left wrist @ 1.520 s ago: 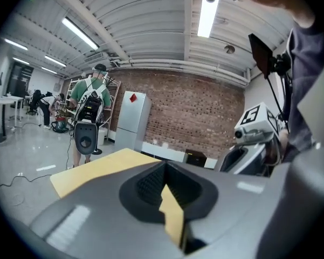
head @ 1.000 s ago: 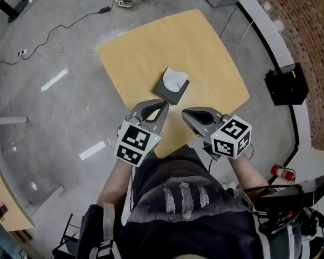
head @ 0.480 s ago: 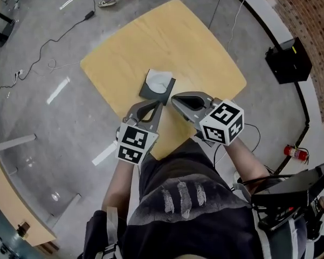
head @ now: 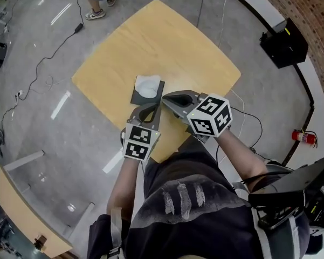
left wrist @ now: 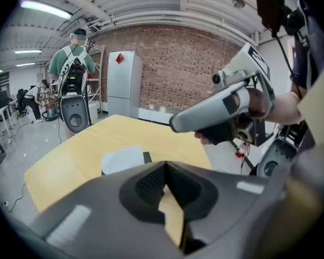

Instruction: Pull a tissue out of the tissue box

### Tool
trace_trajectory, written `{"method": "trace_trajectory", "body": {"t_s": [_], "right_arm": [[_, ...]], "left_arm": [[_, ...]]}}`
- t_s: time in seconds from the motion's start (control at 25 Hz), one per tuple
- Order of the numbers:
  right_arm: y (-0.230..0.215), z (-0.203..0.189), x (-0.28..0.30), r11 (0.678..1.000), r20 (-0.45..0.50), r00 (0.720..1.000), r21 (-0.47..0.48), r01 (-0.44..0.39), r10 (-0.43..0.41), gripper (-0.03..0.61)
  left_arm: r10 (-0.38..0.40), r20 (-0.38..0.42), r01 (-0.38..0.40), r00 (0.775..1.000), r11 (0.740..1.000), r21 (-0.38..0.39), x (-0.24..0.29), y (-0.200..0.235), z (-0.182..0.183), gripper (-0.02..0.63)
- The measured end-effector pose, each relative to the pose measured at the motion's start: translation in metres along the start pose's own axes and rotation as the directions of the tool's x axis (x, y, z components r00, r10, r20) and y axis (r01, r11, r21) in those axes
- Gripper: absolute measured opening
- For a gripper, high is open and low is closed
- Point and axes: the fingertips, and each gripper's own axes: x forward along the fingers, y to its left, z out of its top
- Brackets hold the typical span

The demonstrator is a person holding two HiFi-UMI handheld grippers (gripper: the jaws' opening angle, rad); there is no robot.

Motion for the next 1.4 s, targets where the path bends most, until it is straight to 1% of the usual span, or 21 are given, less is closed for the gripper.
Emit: {"method": "trace_trajectory", "body": {"t_s": [0.12, 0.24, 0.4, 0.48, 0.52, 0.56, 0.76, 0.92, 1.08, 1.32, 1.4], "right_arm": [[-0.006, -0.002, 0.009, 1.0, -0.013, 1.0, 0.0, 0.005, -0.005, -0.002], [-0.018, -0.007, 0.018, 0.999, -0.023, 1.0, 0.037, 0.015, -0.014, 0.002], [-0.031, -0.012, 0.031, 0.998, -0.059, 0.998, 0.055, 0.026, -0.023, 0.115], [-0.04, -0.017, 0.038, 0.997, -0.08, 0.995, 0.054, 0.057, -0.053, 0.188], [-0.045, -0.019, 0.042, 0.996, -0.087, 0.994, 0.053, 0.074, -0.07, 0.215], [-0.05, -0.021, 0.045, 0.995, -0.093, 0.992, 0.051, 0.088, -0.083, 0.224], [-0.068, -0.025, 0.056, 0.993, -0.124, 0.986, 0.026, 0.119, -0.115, 0.229], [-0.084, -0.026, 0.066, 0.99, -0.145, 0.98, 0.029, 0.141, -0.135, 0.229], [-0.092, -0.031, 0.075, 0.99, -0.169, 0.977, 0.031, 0.136, -0.129, 0.229], [-0.099, -0.034, 0.092, 0.988, -0.197, 0.972, 0.059, 0.139, -0.125, 0.229], [-0.098, -0.034, 0.096, 0.989, -0.206, 0.97, 0.053, 0.139, -0.125, 0.224]], "left_arm": [[-0.01, -0.006, 0.01, 1.0, 1.0, -0.008, 0.004, 0.001, -0.002, 0.003], [-0.012, -0.015, 0.012, 1.0, 1.0, -0.015, 0.007, 0.001, -0.006, 0.003], [-0.02, -0.049, 0.019, 0.999, 1.0, -0.021, 0.011, 0.001, -0.012, 0.003], [-0.028, -0.06, 0.026, 0.998, 0.999, -0.034, 0.013, -0.001, -0.015, 0.003], [-0.029, -0.065, 0.027, 0.997, 0.999, -0.035, 0.013, -0.001, -0.017, 0.003], [-0.029, -0.071, 0.027, 0.997, 0.999, -0.033, 0.014, -0.002, -0.018, 0.003], [-0.034, -0.09, 0.032, 0.995, 0.999, -0.029, 0.018, -0.005, -0.02, 0.003], [-0.034, -0.093, 0.031, 0.995, 0.999, -0.036, 0.016, -0.004, -0.019, 0.003], [-0.025, -0.094, 0.021, 0.995, 0.999, -0.043, 0.014, -0.003, -0.02, 0.003], [-0.001, -0.093, -0.003, 0.996, 0.999, -0.054, 0.007, 0.003, -0.022, 0.003], [0.006, -0.091, -0.011, 0.996, 0.998, -0.061, 0.003, 0.007, -0.023, 0.003]]}}
